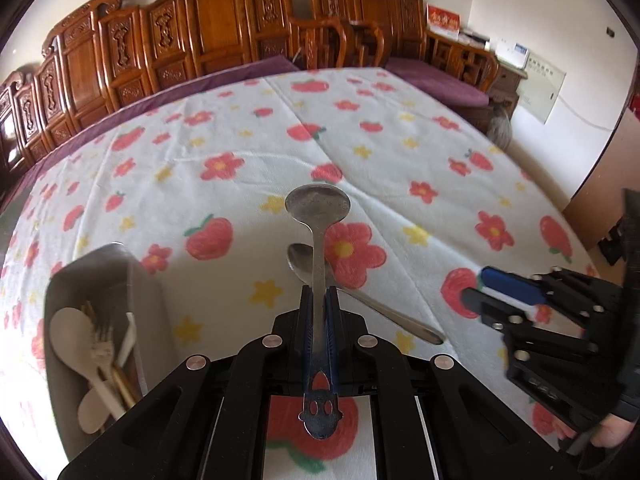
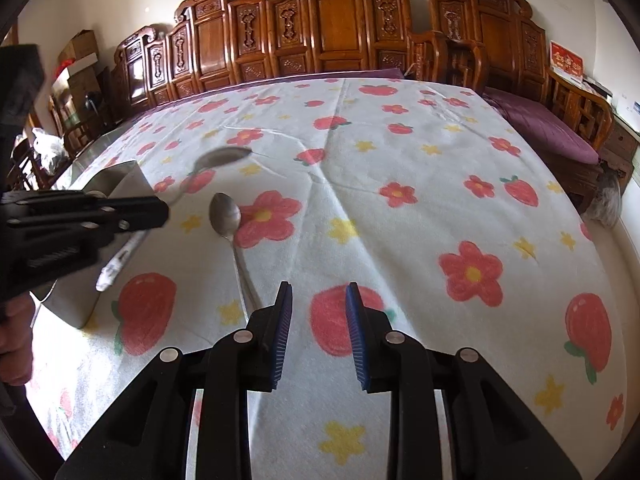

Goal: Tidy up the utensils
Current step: 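Grasp one metal spoon with the left tool while the right tool grasps the other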

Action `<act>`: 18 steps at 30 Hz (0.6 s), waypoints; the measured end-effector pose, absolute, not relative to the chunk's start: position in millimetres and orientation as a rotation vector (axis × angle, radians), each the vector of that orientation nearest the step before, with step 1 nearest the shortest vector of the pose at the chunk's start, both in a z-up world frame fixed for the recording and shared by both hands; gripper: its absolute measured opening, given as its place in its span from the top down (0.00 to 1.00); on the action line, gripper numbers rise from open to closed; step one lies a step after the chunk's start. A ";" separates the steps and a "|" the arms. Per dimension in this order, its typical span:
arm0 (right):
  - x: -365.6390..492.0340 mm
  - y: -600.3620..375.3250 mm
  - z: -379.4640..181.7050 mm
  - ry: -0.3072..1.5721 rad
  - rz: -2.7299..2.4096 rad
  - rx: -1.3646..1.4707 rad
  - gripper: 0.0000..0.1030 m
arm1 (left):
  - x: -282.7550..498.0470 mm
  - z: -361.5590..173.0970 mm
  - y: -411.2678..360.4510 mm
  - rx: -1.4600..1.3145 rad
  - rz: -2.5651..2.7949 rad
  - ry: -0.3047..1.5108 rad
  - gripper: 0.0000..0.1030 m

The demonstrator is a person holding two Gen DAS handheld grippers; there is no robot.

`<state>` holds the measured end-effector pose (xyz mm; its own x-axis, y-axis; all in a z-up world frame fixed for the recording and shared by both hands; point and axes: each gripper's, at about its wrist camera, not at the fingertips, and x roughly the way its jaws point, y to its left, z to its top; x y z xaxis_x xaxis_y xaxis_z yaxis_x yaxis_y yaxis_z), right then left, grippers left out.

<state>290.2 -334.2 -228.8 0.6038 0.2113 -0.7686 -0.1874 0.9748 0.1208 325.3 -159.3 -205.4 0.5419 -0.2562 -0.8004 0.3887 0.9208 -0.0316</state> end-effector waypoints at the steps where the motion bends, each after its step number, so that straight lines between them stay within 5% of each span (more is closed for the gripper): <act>1: 291.7 -331.6 -227.3 0.888 0.238 0.024 0.71 | 323.9 -202.2 -156.3 0.151 -0.386 0.916 0.95; 11: 330.8 -299.9 -229.7 0.902 0.347 -0.011 0.64 | 303.2 -170.4 -118.1 0.089 -0.380 0.854 0.95; 15: 340.5 -283.4 -227.2 0.882 0.407 -0.004 0.47 | 293.3 -159.5 -105.0 0.090 -0.380 0.828 0.94; 18: 351.9 -270.0 -232.9 0.909 0.432 -0.003 0.47 | 291.9 -156.5 -96.6 0.086 -0.378 0.828 0.95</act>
